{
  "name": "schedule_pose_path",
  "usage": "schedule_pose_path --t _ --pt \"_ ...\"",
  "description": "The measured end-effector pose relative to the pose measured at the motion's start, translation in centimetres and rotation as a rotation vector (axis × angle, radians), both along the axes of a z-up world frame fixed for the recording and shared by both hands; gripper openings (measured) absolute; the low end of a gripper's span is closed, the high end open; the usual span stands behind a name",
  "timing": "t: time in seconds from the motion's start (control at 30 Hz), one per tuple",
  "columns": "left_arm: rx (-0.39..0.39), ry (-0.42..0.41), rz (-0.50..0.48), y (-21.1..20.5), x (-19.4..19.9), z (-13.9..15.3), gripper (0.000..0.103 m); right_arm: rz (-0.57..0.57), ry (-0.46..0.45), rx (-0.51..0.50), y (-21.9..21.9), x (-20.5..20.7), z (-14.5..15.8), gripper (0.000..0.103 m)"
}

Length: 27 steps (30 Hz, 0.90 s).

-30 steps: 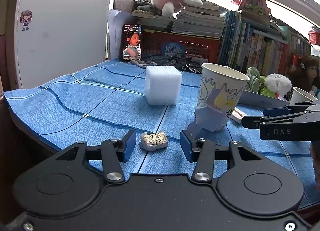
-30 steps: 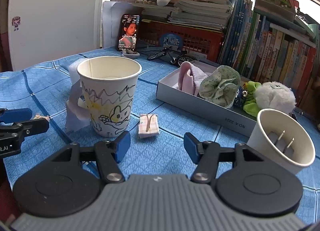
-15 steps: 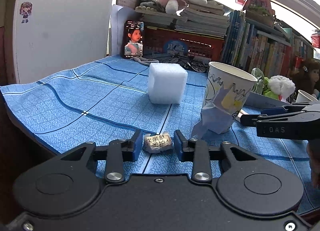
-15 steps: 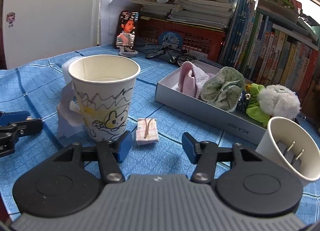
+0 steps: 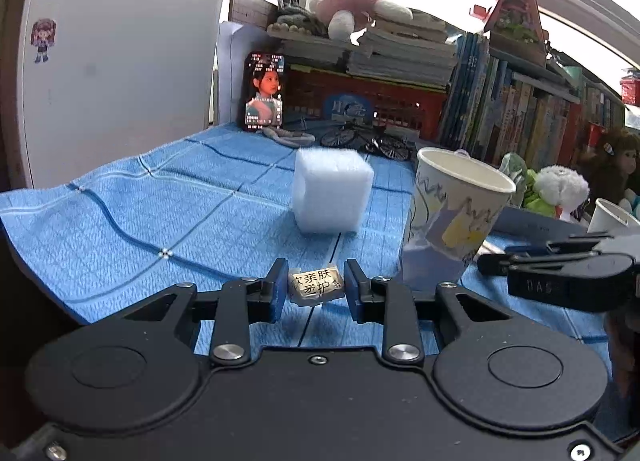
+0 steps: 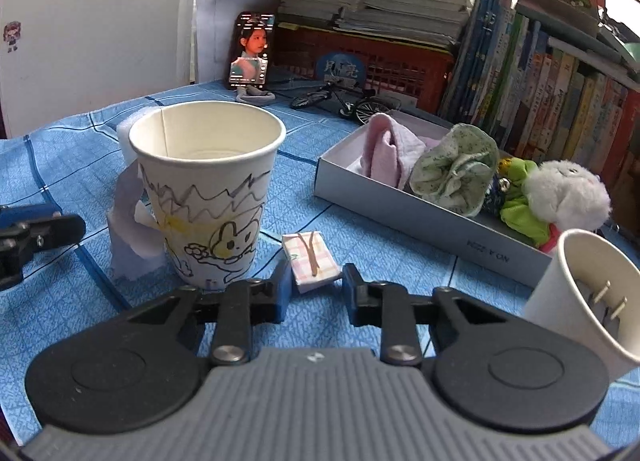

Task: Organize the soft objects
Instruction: 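Close left tool on the printed packet while right tool closes on the pink packet, then carry the printed packet in left tool and pink packet in right tool over the tray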

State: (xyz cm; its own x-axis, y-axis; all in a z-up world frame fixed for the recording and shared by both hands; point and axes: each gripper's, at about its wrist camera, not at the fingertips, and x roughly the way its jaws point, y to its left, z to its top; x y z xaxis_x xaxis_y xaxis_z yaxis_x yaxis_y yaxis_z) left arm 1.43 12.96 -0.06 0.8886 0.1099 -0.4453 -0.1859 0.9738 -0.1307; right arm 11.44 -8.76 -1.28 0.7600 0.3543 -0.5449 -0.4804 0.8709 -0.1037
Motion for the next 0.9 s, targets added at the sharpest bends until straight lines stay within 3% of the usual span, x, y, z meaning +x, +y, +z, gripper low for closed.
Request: schedule_pose_path --t 0.23,0.5,0.67,0.9 --pt "0.022 -0.034 -0.014 -0.1 0.3 1.6 0.028 -0.020 -0.038 0.029 -1.6 -1.0 1.5 0.033" --pt "0.021 -0.101 -0.071 -0.4 1.6 5.6 0.028 -0.044 -0.106 0.093 -3.7 -2.3 4.8 0.033" --pt "-0.017 -0.100 -0.168 -0.7 3.1 9.0 0.028 -0.050 -0.158 0.101 -5.0 -2.9 7.5 0.033" --pt "-0.079 -0.039 -0.311 -2.4 6.5 13.6 0.028 -0.110 -0.132 0.095 -8.6 -1.6 10.9 0.033"
